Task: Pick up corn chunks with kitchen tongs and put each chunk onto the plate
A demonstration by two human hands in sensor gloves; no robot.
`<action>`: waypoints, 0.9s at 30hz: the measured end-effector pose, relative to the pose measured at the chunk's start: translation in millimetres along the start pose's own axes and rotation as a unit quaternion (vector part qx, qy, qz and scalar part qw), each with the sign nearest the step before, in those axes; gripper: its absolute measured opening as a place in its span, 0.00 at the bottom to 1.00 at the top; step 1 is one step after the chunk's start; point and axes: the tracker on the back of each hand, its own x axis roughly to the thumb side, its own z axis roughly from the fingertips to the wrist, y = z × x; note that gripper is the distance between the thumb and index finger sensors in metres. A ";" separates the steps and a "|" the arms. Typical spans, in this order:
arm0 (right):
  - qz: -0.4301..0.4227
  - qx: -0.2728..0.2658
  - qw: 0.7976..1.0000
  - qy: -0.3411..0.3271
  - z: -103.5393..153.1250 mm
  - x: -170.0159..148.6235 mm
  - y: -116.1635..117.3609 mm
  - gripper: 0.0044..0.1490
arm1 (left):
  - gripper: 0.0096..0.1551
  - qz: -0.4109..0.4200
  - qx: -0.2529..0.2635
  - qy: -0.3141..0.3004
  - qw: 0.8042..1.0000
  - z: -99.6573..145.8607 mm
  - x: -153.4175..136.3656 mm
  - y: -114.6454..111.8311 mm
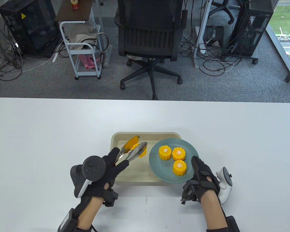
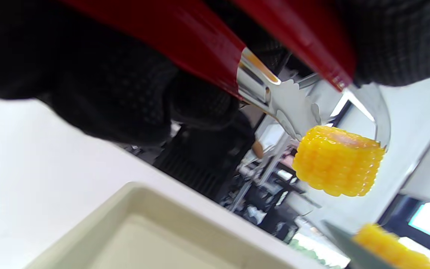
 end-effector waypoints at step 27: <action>-0.008 0.004 1.000 0.008 -1.2 -3.2 0.1 0.35 | 0.55 -0.003 -0.031 -0.112 0.993 11.5 30.7 -40.5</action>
